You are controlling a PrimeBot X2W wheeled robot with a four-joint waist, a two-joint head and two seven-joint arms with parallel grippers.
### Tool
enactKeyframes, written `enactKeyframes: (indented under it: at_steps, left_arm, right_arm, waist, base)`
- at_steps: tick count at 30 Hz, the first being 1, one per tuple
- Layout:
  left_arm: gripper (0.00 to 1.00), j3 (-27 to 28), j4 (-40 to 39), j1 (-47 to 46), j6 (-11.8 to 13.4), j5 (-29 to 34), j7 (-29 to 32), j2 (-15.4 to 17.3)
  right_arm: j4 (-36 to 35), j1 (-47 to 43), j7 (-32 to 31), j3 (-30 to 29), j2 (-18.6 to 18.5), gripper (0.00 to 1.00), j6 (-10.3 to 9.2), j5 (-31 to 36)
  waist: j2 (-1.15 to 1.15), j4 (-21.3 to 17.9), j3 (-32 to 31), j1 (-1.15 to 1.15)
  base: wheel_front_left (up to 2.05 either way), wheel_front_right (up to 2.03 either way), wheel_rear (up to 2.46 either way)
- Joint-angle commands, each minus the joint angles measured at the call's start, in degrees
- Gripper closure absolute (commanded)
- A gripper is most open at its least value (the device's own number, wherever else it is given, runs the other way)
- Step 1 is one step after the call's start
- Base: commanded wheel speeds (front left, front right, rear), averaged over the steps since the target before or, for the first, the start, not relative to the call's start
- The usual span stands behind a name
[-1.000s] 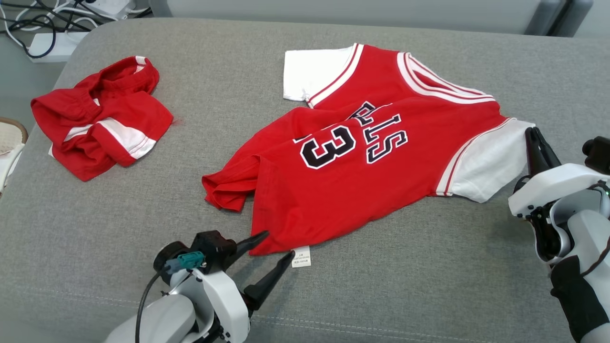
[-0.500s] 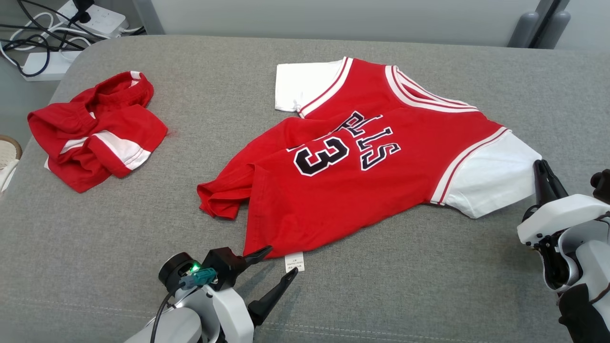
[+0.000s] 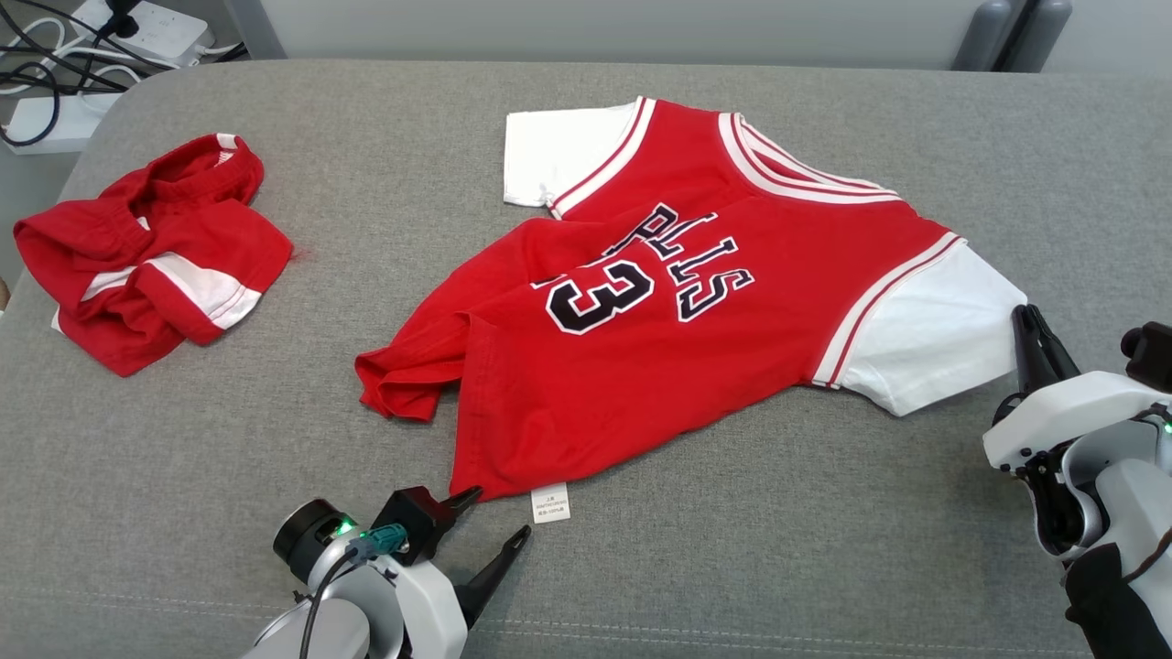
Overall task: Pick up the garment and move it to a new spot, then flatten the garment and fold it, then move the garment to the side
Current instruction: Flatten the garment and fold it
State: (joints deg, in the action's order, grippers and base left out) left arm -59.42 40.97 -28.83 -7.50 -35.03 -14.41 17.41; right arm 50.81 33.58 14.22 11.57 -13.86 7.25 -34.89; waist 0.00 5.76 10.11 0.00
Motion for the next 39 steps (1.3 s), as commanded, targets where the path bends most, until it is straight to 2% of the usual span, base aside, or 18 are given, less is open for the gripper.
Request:
enactKeyframes:
  at_steps: [1, 20, 21, 22, 23, 24, 33, 39]
  left_arm:
    - [0.00, 2.1, -0.2, -2.6, 0.0, 0.5, -0.6, 1.2]
    - [0.00, 6.1, 8.9, -6.0, 0.4, 9.1, -0.6, -1.6]
    - [0.10, 6.3, 9.1, -6.3, 0.3, 9.4, -0.6, -1.7]
    - [0.51, 6.5, 9.4, -6.5, 0.3, 9.7, -0.6, -1.8]
    - [0.70, 6.7, 9.5, -6.7, 0.3, 10.0, -0.6, -1.9]
    - [0.98, 6.9, 9.7, -6.8, 0.3, 10.2, -0.6, -2.0]
    - [1.00, 7.7, 7.3, -7.7, 0.1, 13.0, -0.6, -0.7]
    - [1.00, 8.4, 1.7, -9.8, 0.0, 14.1, -0.6, 3.1]
  right_arm:
    - [-1.4, 1.1, 0.8, 1.0, -0.2, 1.00, 0.24, 0.1]
    - [-2.0, 2.5, 0.8, 1.6, 0.0, 1.00, 0.24, 0.3]
    - [-2.0, 2.6, 0.8, 1.6, -0.1, 1.00, 0.24, 0.4]
    - [-2.1, 2.6, 0.8, 1.6, -0.1, 1.00, 0.24, 0.4]
    - [-2.2, 2.7, 0.8, 1.6, 0.0, 1.00, 0.24, 0.5]
    - [-2.3, 2.8, 0.8, 1.6, 0.0, 1.00, 0.24, 0.5]
    - [-2.8, 3.8, 0.8, 0.7, -0.7, 1.00, 0.24, 0.1]
    - [-4.2, 4.9, 0.6, 0.7, -2.3, 1.00, 0.24, -0.7]
  waist:
    - [0.00, -0.1, 0.1, 0.00]
    - [0.00, -0.5, 2.4, 0.00]
    - [0.00, -0.5, 2.6, 0.00]
    - [0.00, -0.5, 2.7, 0.00]
    - [0.00, -0.6, 2.9, 0.00]
    - [0.00, -0.6, 3.0, 0.00]
    - [0.00, -0.2, 3.5, 0.00]
    - [0.00, 0.4, 2.7, 0.00]
  base:
    - [0.00, 0.00, 0.00]
    - [0.00, 0.00, 0.00]
    - [0.00, 0.00, 0.00]
    - [0.00, 0.00, 0.00]
    - [0.00, 0.00, 0.00]
    - [0.00, 0.00, 0.00]
    - [0.00, 0.00, 0.00]
    - [0.00, 0.00, 0.00]
